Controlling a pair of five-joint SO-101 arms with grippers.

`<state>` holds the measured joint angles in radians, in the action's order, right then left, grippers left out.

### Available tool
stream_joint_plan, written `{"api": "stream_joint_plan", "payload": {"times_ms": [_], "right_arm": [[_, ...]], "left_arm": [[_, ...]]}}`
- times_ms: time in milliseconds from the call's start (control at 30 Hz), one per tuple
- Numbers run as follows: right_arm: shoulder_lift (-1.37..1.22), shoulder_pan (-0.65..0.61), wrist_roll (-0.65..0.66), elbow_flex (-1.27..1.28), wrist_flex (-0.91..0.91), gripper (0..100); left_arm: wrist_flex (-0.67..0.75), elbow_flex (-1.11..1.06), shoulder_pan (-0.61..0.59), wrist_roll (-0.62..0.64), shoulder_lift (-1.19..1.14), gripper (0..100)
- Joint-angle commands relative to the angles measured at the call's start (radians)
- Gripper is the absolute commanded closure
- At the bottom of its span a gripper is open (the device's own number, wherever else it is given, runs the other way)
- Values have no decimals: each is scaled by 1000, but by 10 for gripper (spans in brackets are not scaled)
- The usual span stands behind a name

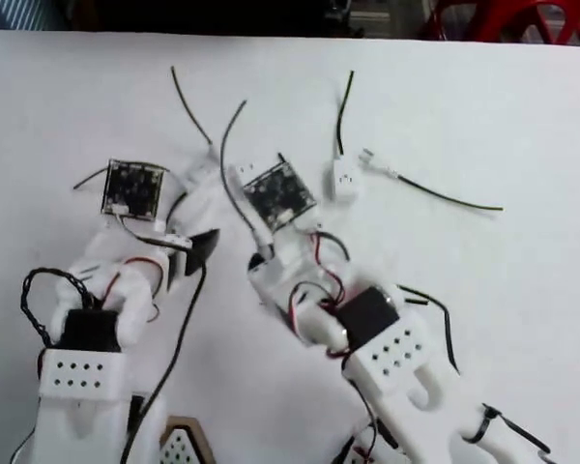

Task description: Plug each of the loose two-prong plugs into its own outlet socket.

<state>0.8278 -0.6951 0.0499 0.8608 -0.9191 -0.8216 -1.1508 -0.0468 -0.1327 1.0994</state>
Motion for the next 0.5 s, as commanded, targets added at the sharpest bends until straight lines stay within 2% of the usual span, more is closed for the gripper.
{"api": "stream_joint_plan", "payload": {"times_ms": [0, 167, 333, 467], "right_arm": [[64, -54, 6, -5, 25, 981], [65, -87, 6, -5, 25, 981], [31, -82, 6, -5, 25, 981], [-1, -81, 6, -5, 27, 981]], "left_arm": [[89, 54, 27, 41, 15, 653], [80, 80, 76, 43, 22, 653], [-40, 160, 150, 44, 53, 653], [-118, 189, 211, 40, 163, 653]]}}
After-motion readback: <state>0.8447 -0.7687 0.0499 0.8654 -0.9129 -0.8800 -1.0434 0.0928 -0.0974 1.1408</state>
